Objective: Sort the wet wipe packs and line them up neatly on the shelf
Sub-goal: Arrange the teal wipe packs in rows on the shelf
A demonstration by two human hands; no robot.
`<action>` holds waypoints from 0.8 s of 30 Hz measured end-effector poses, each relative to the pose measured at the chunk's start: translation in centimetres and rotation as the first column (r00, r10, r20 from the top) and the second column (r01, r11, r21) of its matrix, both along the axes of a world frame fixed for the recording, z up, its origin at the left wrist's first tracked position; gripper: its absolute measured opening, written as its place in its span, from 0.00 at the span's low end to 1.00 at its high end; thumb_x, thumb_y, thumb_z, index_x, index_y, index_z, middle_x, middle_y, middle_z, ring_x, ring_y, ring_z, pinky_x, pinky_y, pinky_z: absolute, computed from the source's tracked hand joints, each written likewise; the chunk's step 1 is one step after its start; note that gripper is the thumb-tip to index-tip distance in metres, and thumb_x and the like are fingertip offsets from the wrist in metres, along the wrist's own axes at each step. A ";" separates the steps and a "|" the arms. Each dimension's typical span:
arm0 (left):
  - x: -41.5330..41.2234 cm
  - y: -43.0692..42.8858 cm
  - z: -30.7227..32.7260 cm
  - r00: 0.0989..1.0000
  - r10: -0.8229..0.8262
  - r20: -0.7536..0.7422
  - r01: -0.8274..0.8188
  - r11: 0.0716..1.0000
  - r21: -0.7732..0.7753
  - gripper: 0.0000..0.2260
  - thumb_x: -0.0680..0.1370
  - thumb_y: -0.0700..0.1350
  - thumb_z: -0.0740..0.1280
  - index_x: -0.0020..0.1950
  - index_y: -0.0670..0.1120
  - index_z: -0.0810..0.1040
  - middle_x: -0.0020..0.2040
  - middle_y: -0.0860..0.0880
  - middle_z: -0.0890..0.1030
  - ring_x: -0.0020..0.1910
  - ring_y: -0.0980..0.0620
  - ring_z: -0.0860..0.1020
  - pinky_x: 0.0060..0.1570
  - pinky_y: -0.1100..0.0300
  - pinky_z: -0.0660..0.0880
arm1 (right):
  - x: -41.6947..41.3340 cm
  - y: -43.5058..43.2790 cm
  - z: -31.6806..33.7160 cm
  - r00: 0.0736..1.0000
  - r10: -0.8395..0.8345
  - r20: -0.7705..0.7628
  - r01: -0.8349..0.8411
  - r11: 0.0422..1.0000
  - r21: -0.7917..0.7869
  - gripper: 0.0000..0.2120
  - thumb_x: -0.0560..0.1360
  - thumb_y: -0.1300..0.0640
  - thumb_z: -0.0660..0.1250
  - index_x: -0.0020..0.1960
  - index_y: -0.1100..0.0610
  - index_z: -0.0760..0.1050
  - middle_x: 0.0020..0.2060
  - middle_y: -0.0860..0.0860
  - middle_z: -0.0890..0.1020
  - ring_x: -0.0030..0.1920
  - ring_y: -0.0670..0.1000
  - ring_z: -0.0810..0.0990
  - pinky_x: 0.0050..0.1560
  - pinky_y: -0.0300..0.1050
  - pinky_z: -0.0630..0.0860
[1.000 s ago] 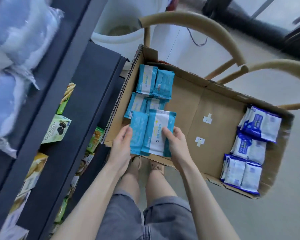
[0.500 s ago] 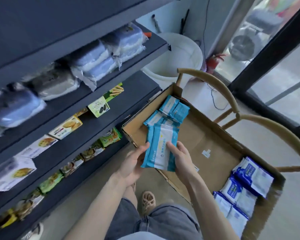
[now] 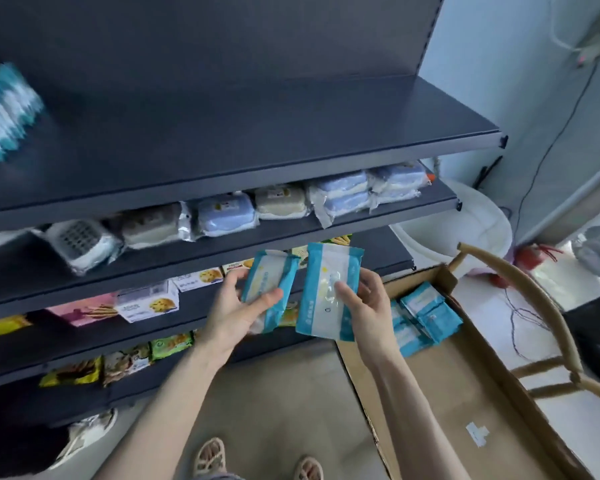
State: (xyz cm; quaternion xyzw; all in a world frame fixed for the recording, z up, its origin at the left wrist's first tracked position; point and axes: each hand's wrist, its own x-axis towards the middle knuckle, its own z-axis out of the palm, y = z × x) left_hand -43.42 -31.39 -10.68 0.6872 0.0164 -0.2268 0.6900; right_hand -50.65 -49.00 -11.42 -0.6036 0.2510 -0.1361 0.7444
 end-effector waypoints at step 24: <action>21.1 32.8 8.4 0.856 0.290 0.427 -0.322 0.947 0.001 0.13 0.75 0.35 0.68 0.55 0.51 0.79 0.50 0.52 0.83 0.49 0.56 0.81 0.47 0.62 0.76 | 25.5 28.6 7.9 0.980 0.046 0.191 -0.042 0.999 -0.029 0.07 0.75 0.62 0.68 0.46 0.58 0.70 0.36 0.51 0.80 0.40 0.50 0.81 0.38 0.41 0.79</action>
